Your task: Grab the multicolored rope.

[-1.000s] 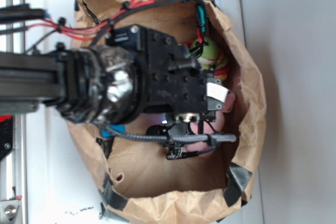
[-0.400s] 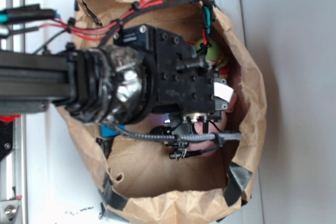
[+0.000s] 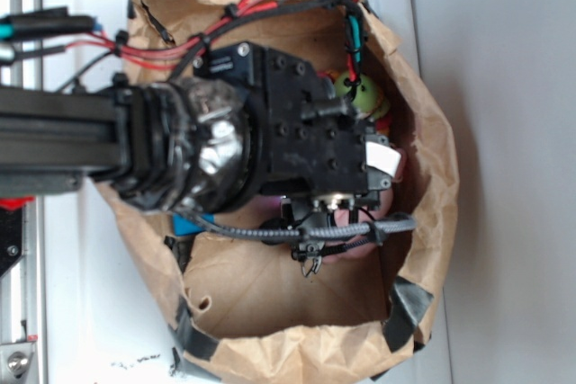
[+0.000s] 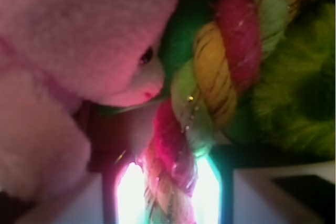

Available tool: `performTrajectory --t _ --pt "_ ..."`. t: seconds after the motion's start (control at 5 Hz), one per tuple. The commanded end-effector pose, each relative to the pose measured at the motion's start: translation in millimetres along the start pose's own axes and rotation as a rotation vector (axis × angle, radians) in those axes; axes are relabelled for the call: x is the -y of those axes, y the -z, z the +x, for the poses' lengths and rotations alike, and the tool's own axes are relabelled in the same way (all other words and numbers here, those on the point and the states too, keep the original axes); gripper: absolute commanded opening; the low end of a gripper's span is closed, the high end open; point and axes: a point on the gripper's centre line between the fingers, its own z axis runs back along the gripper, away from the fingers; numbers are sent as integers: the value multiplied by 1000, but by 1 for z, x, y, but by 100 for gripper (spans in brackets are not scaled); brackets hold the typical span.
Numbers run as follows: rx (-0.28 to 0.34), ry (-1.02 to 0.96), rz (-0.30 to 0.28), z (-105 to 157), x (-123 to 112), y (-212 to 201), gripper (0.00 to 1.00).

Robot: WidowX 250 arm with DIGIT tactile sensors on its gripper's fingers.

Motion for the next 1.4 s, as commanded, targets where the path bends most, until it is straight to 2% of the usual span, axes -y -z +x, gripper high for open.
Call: performTrajectory --t 0.0,0.4,0.6,0.8,1.2 --pt "49 -20 -16 8 -9 -27 0" --pt "58 -36 -124 -4 -19 -92 0" --pt "51 -45 -136 -6 -17 -112 0" --pt "82 -33 -141 -12 -12 -136 0" --pt "86 -53 -113 -10 -7 -166 0"
